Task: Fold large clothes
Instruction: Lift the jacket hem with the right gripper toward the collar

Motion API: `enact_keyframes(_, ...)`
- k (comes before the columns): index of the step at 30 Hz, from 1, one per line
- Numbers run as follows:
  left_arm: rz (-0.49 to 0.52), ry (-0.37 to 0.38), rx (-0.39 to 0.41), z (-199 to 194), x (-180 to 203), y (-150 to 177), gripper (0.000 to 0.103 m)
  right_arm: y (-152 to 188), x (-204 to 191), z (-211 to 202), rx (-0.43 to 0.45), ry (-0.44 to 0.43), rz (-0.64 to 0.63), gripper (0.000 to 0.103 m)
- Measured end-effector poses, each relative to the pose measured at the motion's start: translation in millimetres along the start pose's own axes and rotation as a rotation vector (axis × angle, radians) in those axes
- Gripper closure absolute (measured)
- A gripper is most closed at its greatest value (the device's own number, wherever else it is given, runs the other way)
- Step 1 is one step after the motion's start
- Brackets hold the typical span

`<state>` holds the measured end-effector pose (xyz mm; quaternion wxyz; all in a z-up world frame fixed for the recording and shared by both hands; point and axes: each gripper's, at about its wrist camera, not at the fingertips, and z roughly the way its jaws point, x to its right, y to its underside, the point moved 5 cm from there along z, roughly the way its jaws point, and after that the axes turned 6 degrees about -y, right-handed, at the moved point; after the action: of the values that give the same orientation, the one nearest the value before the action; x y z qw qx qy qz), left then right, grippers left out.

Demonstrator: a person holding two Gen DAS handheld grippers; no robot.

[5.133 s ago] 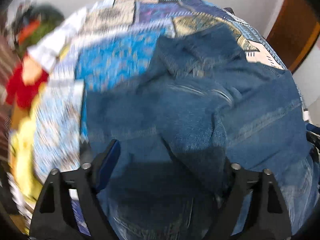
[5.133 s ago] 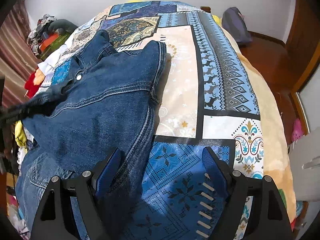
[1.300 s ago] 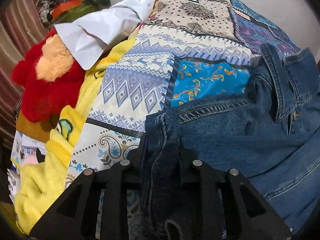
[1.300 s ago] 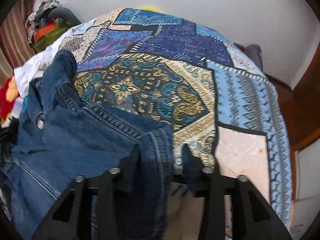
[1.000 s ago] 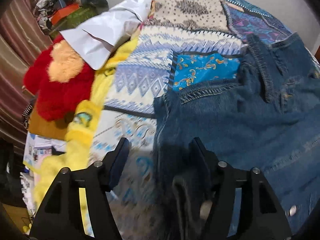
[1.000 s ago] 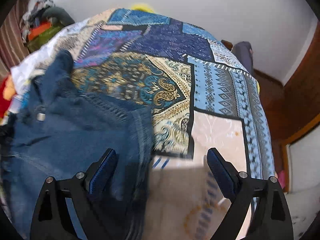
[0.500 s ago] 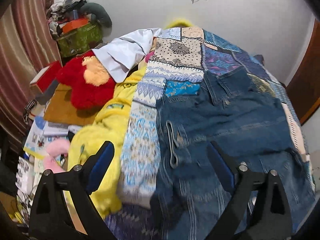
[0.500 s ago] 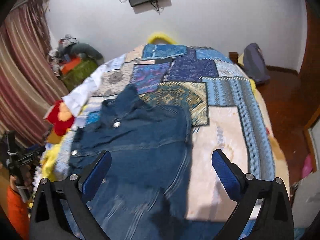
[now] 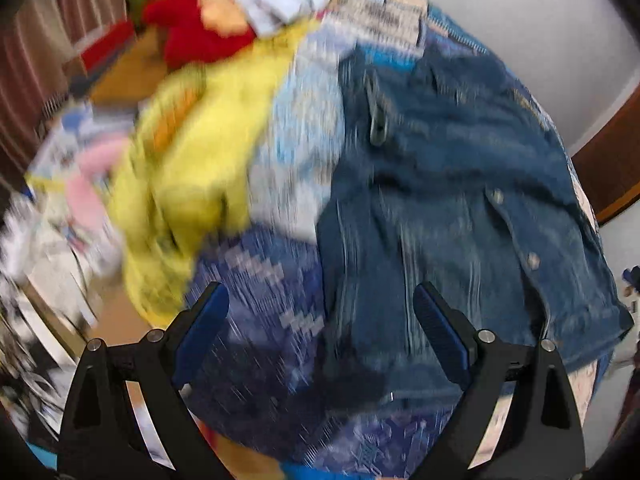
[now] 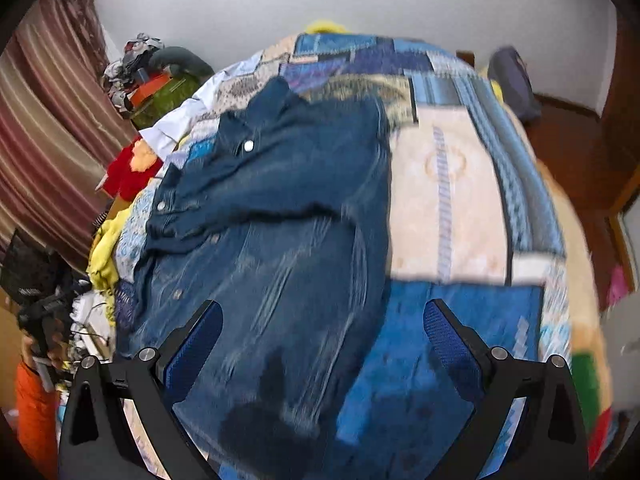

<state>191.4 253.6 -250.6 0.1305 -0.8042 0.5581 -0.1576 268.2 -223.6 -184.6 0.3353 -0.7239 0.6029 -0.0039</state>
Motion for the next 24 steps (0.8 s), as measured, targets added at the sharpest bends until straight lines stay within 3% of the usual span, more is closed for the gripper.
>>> enact_keyframes(4, -0.064, 0.071, -0.116, 33.8, -2.8, 35.7, 0.009, 25.0, 1.3, 0.5, -0.01, -0.05, 0.064, 0.004)
enact_keyframes(7, -0.093, 0.127, -0.183, 53.6, 1.6, 54.3, 0.013, 39.5, -3.3, 5.3, -0.035, -0.095, 0.092, 0.017)
enact_keyframes(9, -0.102, 0.158, -0.209, 61.0, 7.1, 60.9, 0.023, 47.1, -8.4, 11.3, -0.064, -0.13, 0.093, 0.035)
enact_keyframes(10, -0.104, 0.179, -0.218, 63.5, 11.3, 63.5, 0.026, 50.3, -12.0, 13.2, -0.059, -0.122, 0.079, 0.037)
enact_keyframes(13, -0.074, 0.216, -0.231, 65.3, 27.5, 68.3, 0.05, 53.5, -23.2, 15.2, -0.053, -0.118, 0.024, 0.054)
enact_keyframes(16, -0.005, 0.151, -0.185, 59.1, 40.2, 67.4, 0.06, 50.4, -29.4, 17.3, -0.053, -0.134, 0.004, 0.065)
enact_keyframes(18, 0.035, 0.094, -0.15, 52.3, 46.7, 63.3, 0.081, 45.5, -30.7, 15.7, -0.043, -0.145, -0.004, 0.077)
enact_keyframes(24, 0.087, 0.069, 0.004, 6.1, 64.0, 29.5, 0.087, 13.7, -40.1, 2.5, 0.053, -0.191, -0.04, 0.087)
